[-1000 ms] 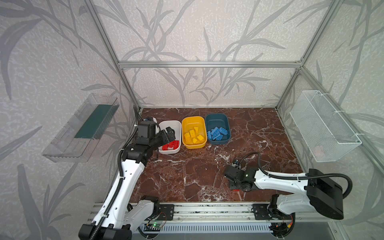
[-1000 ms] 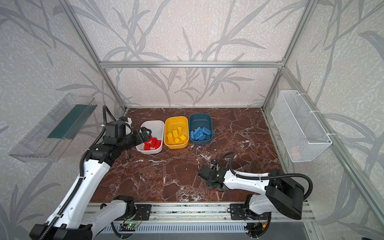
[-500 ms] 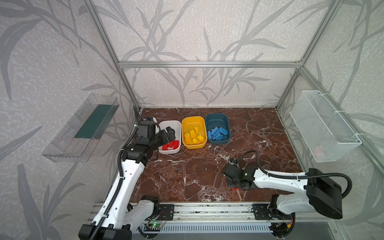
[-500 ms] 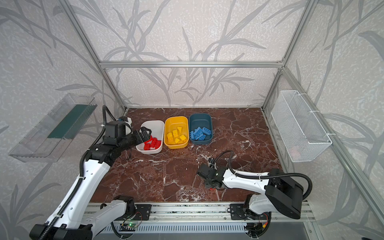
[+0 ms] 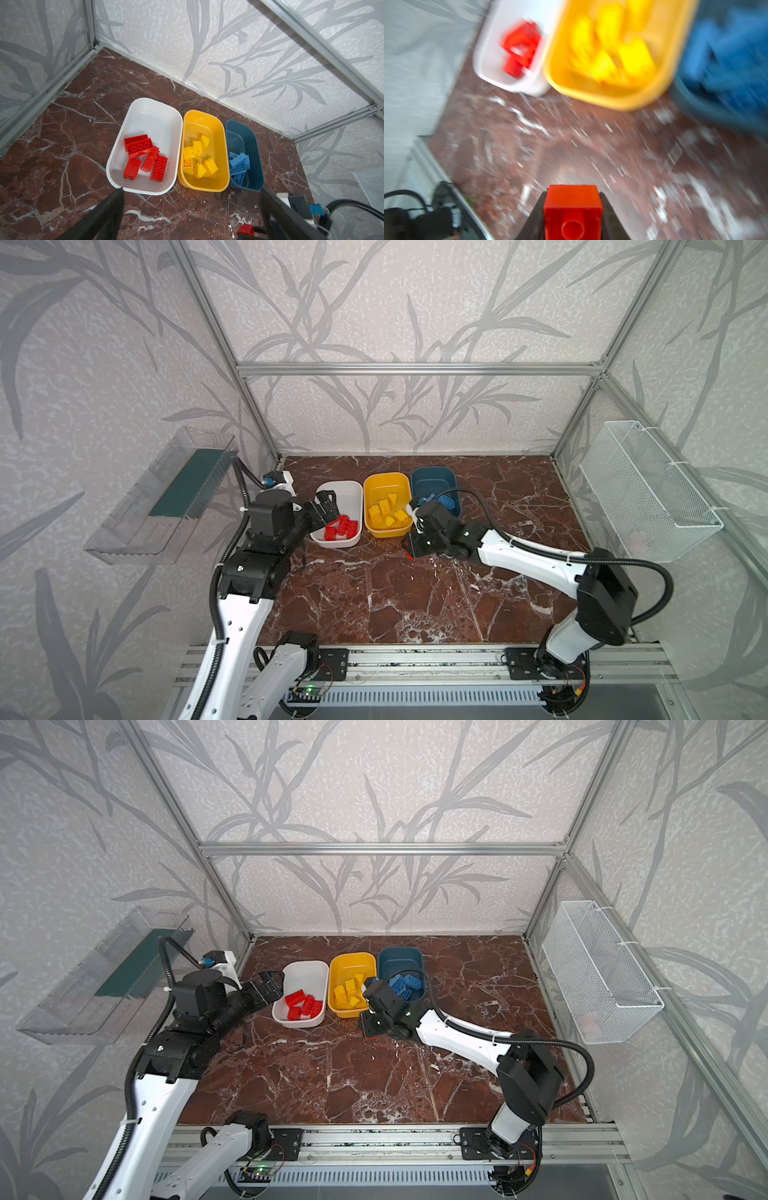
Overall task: Sort the legos into containers by color
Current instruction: 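Carry the red brick over the bins with the right gripper and release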
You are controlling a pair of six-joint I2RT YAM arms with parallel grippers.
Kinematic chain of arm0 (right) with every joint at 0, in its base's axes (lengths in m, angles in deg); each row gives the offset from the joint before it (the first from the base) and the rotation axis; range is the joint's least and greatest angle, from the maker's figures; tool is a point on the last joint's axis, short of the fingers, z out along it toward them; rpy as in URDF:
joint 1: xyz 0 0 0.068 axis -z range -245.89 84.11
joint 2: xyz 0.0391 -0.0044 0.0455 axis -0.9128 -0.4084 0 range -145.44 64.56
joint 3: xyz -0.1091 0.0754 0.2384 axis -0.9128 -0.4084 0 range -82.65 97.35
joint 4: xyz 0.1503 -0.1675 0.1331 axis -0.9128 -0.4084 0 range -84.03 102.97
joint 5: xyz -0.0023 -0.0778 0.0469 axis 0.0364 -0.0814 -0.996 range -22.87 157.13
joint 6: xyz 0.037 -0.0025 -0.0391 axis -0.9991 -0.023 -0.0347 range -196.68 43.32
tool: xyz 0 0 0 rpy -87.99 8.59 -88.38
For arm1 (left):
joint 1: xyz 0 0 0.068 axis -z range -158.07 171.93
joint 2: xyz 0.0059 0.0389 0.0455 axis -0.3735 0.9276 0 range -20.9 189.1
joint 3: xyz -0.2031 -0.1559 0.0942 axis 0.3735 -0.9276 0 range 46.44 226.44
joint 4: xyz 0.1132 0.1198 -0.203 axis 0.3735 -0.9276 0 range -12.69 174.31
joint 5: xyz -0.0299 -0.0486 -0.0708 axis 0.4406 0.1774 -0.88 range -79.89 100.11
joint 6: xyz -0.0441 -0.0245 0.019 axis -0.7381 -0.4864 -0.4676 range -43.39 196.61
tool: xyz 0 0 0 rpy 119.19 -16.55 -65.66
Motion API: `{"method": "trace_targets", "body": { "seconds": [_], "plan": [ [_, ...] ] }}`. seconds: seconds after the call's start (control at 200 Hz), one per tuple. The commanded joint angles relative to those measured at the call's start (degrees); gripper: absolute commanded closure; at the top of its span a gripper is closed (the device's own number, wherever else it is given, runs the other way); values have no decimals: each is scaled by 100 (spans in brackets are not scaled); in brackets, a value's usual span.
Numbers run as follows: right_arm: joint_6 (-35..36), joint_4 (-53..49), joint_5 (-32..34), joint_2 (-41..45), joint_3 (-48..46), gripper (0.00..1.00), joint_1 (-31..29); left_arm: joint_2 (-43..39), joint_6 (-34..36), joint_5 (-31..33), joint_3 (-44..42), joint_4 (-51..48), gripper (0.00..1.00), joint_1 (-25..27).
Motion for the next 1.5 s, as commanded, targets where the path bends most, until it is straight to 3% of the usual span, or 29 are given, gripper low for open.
{"method": "trace_targets", "body": {
  "seconds": [0.0, 0.21, 0.525, 0.7, 0.83, 1.045, 1.215, 1.494],
  "plan": [
    [669, 157, -858, -773, 1095, 80, 59, -188, 108, 289, 257, -150, 1, 28],
    [673, 24, -1418, -2255, 3023, 80, 130, -268, 161, 383, 344, -394, 1, 30],
    [582, -562, -1522, -4232, 5618, 78, 157, -329, 46, 218, -119, -368, 1, 40],
    [445, -1220, -1601, -5411, 7402, 68, 153, -264, -26, 193, -363, -211, 1, 50],
    [463, -1662, -1473, -5980, 8411, 55, 165, -92, -81, 154, -515, -153, 1, 53],
    [516, -863, -1487, -5208, 7205, 31, 270, 112, -31, 416, -452, -19, 1, 53],
    [713, -578, -1472, -4306, 6208, 25, 441, 268, -10, 893, -270, 38, 1, 53],
    [628, 1577, -1333, -1800, 2320, 18, 1126, 696, -128, 1046, -274, 437, 1, 53]
  ]
}}
